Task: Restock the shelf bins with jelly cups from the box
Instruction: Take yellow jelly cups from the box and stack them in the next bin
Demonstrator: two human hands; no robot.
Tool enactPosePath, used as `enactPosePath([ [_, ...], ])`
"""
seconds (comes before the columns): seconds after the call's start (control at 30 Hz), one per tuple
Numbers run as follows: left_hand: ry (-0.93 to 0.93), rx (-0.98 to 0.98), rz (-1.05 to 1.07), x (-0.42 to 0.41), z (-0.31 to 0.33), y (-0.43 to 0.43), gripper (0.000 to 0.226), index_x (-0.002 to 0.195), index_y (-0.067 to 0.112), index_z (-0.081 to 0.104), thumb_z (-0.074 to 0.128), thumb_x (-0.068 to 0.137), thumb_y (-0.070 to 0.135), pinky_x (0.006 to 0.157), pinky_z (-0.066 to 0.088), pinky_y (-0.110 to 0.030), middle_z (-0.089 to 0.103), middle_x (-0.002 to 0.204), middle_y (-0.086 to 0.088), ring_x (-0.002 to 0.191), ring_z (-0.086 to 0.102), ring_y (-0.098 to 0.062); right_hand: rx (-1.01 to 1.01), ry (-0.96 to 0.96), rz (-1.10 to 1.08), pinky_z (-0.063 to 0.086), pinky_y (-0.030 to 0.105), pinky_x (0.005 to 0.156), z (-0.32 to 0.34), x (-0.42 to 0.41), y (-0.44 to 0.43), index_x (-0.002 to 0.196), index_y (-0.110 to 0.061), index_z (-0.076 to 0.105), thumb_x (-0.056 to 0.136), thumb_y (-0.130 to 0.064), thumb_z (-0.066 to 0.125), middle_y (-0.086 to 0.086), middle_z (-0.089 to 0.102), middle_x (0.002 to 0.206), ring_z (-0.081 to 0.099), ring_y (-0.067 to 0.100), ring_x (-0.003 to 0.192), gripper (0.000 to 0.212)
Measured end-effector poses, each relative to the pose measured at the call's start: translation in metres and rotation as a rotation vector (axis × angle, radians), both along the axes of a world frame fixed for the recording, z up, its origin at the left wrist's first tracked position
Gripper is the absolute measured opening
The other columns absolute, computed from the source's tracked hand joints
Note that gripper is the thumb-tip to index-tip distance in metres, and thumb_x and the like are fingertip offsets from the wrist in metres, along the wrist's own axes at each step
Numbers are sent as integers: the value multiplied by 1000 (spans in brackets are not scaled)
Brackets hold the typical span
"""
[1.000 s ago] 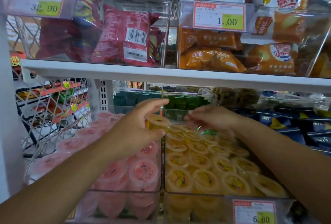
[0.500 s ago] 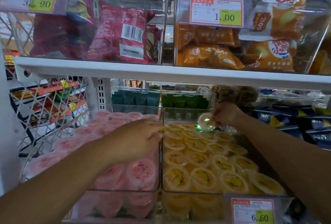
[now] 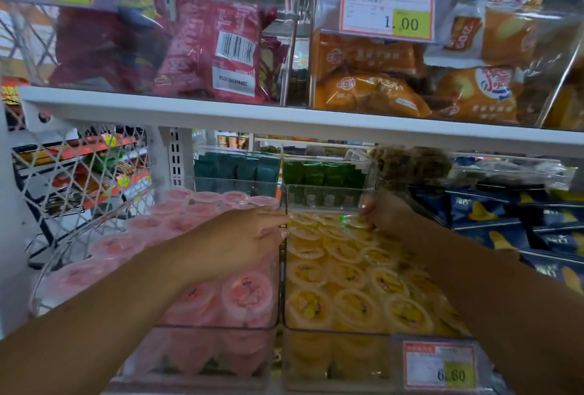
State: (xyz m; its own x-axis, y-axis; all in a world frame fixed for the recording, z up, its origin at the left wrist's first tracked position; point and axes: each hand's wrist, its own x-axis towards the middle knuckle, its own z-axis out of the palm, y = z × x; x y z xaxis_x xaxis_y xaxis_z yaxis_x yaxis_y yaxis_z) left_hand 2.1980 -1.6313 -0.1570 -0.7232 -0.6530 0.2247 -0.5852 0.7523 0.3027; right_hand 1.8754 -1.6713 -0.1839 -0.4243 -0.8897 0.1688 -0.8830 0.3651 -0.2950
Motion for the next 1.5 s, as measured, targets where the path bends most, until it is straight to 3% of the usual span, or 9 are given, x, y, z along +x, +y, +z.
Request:
enactPosePath([
  [0.37, 154, -120, 19, 2, 13, 39, 35, 132, 27, 58, 50, 98, 31, 107, 41, -36, 54, 138, 7, 123, 52, -13, -259, -237, 249, 46, 23, 93, 47, 46, 100, 113, -19, 67, 97, -22, 56, -1, 65, 119, 60, 14, 109, 20],
  [0.53, 442, -155, -107, 33, -24, 130, 28, 123, 45, 58, 51, 96, 40, 91, 31, 1, 51, 117, 38, 108, 45, 22, -534, -651, 427, 46, 16, 52, 32, 109, 227, 97, -26, 71, 93, -19, 60, -5, 70, 81, 57, 9, 62, 14],
  [0.73, -95, 627, -18, 69, -198, 190, 31, 126, 42, 60, 50, 96, 42, 95, 48, -21, 58, 126, 26, 110, 56, 8, 394, -1022, 623, 51, 25, 56, -119, 132, 311, 107, -14, 70, 90, -15, 55, 7, 71, 88, 63, 17, 66, 23],
  [0.87, -333, 888, 102, 80, -337, 213, 37, 135, 20, 56, 53, 99, 23, 93, 41, -15, 55, 138, 3, 121, 54, -10, 756, -1208, 234, 53, 26, 72, -303, 145, 319, 102, -15, 61, 100, -7, 43, 7, 65, 96, 62, 15, 78, 20],
  [0.97, -340, 976, 201, 84, -405, 225, 34, 131, 16, 59, 51, 99, 24, 94, 44, -24, 59, 133, -3, 119, 55, -18, 756, -1309, -176, 48, 20, 54, -415, 150, 340, 105, -4, 60, 100, -1, 40, 9, 57, 85, 56, 15, 65, 20],
  [1.1, -292, 1139, 321, 96, -475, 236, 44, 140, 12, 48, 55, 98, 23, 87, 50, -31, 59, 128, -9, 110, 61, -23, 794, -1172, -328, 49, 21, 55, -480, 159, 363, 118, 1, 58, 100, -2, 40, 12, 61, 99, 56, 16, 72, 25],
  [1.3, -249, 1214, 490, 111, -536, 238, 52, 139, 19, 47, 65, 90, 17, 106, 39, -33, 48, 142, -6, 130, 47, -28, 893, -784, 98, 29, 17, 101, -523, 181, 333, 145, -11, 37, 103, -10, 40, 9, 41, 146, 40, 25, 134, 42],
  [1.43, -126, 1244, 590, 115, -556, 239, 42, 132, 24, 51, 62, 92, 16, 104, 45, -37, 51, 140, -5, 124, 51, -27, 916, -448, 303, 13, 36, 117, -573, 189, 307, 151, -20, 26, 100, -53, 26, 10, 21, 158, 20, 29, 145, 60],
  [1.5, -149, 1220, 609, 115, -559, 239, 43, 136, 20, 49, 60, 94, 20, 102, 35, -23, 47, 142, -4, 130, 45, -25, 927, -252, 428, 10, 39, 115, -588, 188, 295, 152, -23, 21, 101, -45, 33, 11, 20, 157, 18, 32, 144, 57],
])
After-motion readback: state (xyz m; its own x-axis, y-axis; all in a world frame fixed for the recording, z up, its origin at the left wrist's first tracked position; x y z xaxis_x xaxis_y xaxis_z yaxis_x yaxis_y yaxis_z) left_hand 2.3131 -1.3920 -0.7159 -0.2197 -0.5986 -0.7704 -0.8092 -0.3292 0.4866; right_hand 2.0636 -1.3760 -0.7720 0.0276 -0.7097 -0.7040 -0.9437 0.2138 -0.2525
